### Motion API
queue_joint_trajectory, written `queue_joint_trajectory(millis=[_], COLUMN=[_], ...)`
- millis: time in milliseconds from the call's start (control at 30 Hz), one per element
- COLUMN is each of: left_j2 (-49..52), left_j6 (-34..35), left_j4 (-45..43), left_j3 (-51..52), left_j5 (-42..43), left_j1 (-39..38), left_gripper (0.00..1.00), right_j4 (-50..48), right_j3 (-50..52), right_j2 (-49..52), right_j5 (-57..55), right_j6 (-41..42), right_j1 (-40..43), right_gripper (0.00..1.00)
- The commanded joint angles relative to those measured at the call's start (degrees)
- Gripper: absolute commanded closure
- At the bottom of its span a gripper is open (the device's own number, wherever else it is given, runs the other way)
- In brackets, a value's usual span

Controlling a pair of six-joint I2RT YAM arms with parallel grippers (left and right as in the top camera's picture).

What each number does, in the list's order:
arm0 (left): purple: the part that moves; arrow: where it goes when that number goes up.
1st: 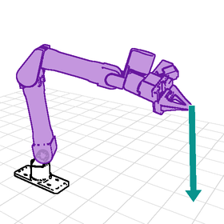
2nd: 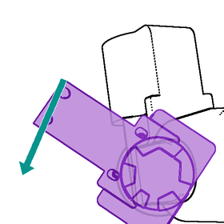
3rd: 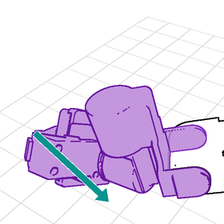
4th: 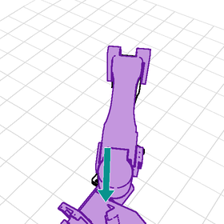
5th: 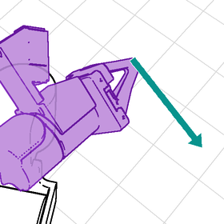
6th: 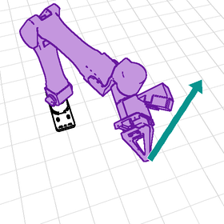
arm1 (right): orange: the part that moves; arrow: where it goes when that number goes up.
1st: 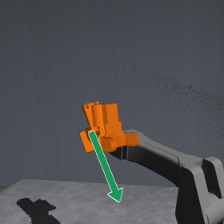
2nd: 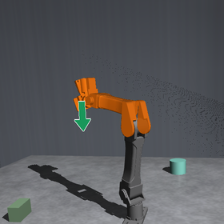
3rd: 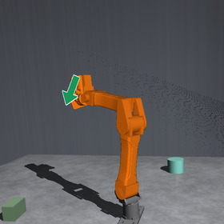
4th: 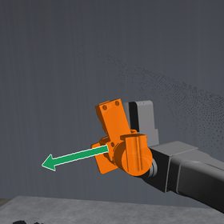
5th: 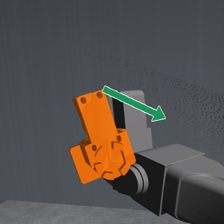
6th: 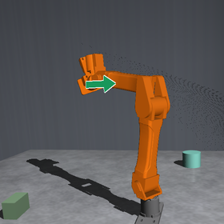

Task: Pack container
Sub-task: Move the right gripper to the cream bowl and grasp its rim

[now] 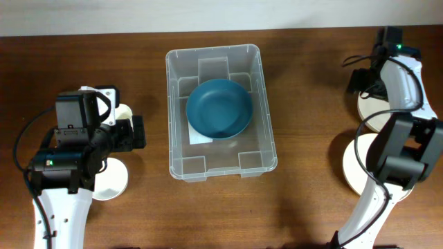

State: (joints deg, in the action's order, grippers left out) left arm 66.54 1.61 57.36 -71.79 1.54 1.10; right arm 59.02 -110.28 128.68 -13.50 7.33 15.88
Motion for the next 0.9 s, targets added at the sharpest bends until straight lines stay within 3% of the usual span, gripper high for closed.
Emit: queue_joint_trajectory(millis=[0, 367, 633, 867], left_j2=[0.1, 0.1, 0.1, 0.1], left_j6=[0.7, 0.7, 0.7, 0.7], left_j4=[-0.3, -0.3, -0.3, -0.3], left_j3=[-1.0, -1.0, -1.0, -1.0], left_j5=[0.2, 0.2, 0.2, 0.2], left_j1=[0.2, 0.2, 0.2, 0.2], left_gripper=[0.0, 0.0, 0.0, 0.0], right_j4=[-0.2, -1.8, -2.4, -2.8], right_j3=[0.0, 0.1, 0.1, 0.1], right_j2=[2.8, 6.8, 7.0, 7.1], right_j5=[1.0, 0.8, 0.8, 0.8], right_j6=[0.7, 0.7, 0.7, 0.7], right_j1=[-0.1, 0.0, 0.0, 0.0], right_gripper=[0.14, 0.2, 0.46, 0.59])
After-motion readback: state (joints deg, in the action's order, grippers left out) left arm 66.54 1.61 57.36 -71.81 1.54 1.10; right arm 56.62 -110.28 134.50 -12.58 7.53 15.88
